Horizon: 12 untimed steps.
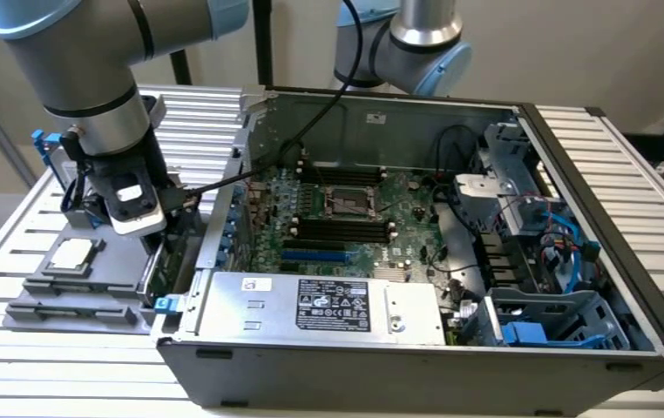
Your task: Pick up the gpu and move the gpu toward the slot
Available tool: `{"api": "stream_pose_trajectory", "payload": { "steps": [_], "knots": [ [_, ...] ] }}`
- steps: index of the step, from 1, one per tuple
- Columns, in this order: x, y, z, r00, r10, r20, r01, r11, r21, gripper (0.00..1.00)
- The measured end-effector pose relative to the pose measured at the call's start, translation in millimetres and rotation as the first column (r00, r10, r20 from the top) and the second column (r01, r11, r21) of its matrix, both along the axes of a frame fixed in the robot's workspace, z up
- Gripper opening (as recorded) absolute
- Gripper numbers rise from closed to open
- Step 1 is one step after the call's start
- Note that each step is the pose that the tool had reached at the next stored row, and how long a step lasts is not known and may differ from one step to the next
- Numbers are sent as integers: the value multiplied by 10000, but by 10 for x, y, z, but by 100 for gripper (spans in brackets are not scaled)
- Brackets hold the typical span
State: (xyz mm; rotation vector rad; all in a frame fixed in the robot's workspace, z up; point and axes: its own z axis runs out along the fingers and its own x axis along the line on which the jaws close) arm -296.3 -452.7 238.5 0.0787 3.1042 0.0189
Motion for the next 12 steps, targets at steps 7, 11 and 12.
{"api": "stream_pose_trajectory", "payload": {
  "steps": [7, 11, 12],
  "knots": [
    [0, 0, 2, 10000, 0, 0, 0, 10000, 0, 26],
    [0, 0, 35, 10000, -1, -1, 1, 10000, 1, 26],
    [0, 0, 50, 10000, -1, -1, 1, 10000, 3, 26]
  ]
}}
